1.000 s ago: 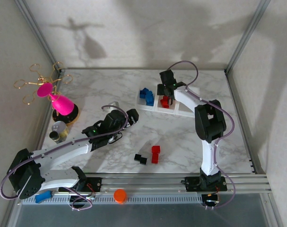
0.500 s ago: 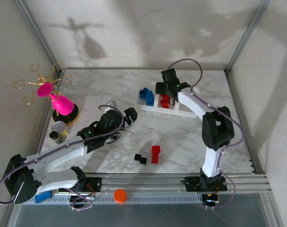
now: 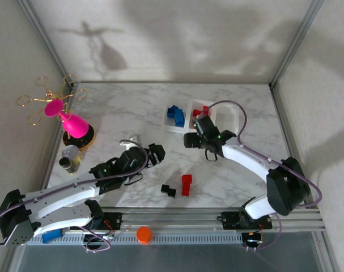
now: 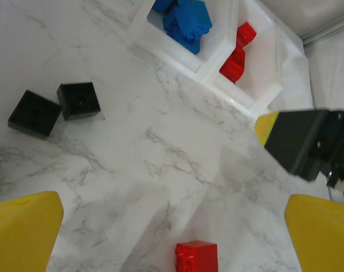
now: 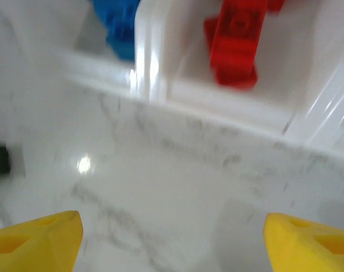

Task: Sort the legos into containers by color
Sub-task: Pick up the lego from the bottom-center of the table.

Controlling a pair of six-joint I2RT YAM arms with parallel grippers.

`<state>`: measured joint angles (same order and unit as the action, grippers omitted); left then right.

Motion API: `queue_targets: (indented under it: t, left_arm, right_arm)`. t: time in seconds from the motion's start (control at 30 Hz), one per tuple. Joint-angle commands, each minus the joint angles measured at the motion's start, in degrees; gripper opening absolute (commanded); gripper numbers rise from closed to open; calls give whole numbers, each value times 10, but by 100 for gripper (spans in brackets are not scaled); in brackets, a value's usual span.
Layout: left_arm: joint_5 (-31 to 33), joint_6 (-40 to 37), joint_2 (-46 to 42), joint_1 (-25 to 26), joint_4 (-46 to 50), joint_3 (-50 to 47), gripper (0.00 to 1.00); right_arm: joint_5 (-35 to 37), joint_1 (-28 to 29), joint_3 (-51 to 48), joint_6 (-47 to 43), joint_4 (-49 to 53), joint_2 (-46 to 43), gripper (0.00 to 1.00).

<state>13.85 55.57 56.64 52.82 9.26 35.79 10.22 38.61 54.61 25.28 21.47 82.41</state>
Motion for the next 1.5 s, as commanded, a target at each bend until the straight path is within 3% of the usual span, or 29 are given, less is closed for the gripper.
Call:
queue_targets:
  t: [0.0,0.27,0.57,1.2,1.47]
  left_arm:
    - [25,35,-27,16,21,-25,100]
    - [36,75,-74,27,57,-62,100]
    - [37,92,-86,28,81,-78,100]
    - [55,72,-85,28,95,-61,99]
    - [73,35,-78,26,84,-38,100]
  right_arm:
    - [-4,42,-47,50,28,-44,83]
    - [3,160,-135,181,46,-97,83]
    - [30,232,-121,223,21,-16,82]
    - [45,235,-90,220,10,47,45]
    - [58,227,-73,204,16,9,40]
